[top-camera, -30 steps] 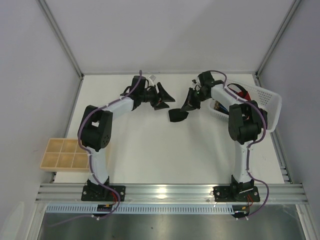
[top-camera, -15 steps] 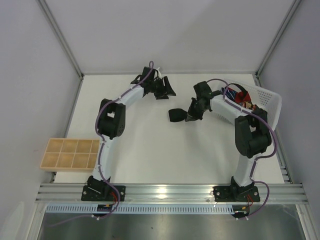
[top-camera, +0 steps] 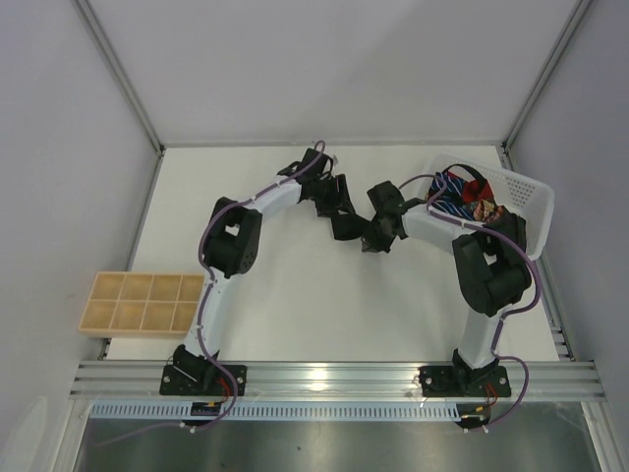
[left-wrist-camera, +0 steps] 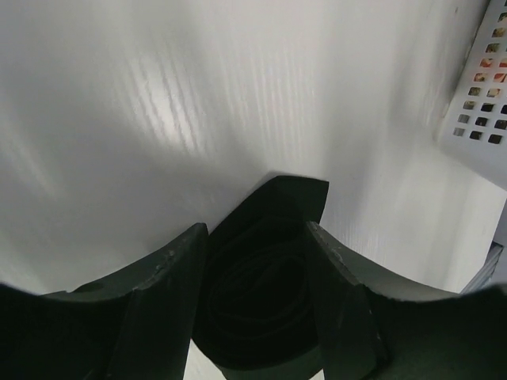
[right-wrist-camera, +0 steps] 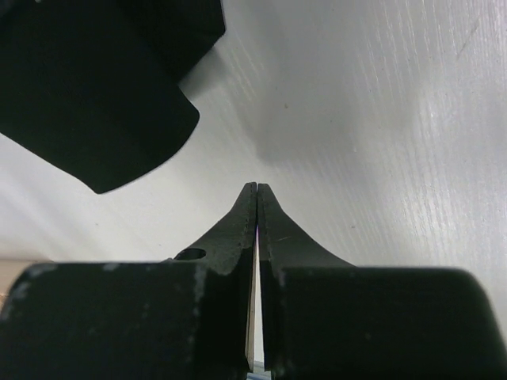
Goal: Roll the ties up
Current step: Roll the tie
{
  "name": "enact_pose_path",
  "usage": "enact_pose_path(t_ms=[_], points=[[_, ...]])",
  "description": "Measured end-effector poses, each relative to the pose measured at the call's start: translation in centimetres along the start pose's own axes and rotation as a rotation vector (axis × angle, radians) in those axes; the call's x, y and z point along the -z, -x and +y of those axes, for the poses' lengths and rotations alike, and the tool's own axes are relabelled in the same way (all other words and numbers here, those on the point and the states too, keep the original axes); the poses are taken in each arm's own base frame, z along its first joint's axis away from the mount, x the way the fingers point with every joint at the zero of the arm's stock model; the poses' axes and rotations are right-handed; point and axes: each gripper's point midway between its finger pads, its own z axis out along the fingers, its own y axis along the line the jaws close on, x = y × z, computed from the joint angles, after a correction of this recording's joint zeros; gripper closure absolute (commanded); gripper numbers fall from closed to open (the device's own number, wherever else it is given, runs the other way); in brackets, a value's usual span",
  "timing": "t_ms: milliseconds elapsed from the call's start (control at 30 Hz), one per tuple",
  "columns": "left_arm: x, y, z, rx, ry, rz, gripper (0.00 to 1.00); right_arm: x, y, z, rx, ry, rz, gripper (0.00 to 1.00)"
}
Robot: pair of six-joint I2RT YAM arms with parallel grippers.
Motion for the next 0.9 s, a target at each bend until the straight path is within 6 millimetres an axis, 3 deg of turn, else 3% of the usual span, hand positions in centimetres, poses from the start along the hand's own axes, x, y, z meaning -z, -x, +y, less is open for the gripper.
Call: enact_pose_path(t_ms=[433,667,767,900], points=[[3.5,-5.3,1.5,0.171,0.048,0.066,0.38,-2.4,1.3,1.1,-0.01,0.046,0.005,1.0],[5.3,-5.0,3.3,0.23,0.131,0.016,0.31,-2.4,1.4,0.3,0.021,0.037,0.03,1.0],[6.2,-4.0,4.8,0.253,0.164,-0.01,0.4,-1.9,0.8,-0.4,0.025,0.03,0.036,1.0],[6.8,-3.5,6.4,0.268,0.187,-0.014,0.61,-1.4,-0.6,-1.0,0.036,0.019,0.052,1.0]])
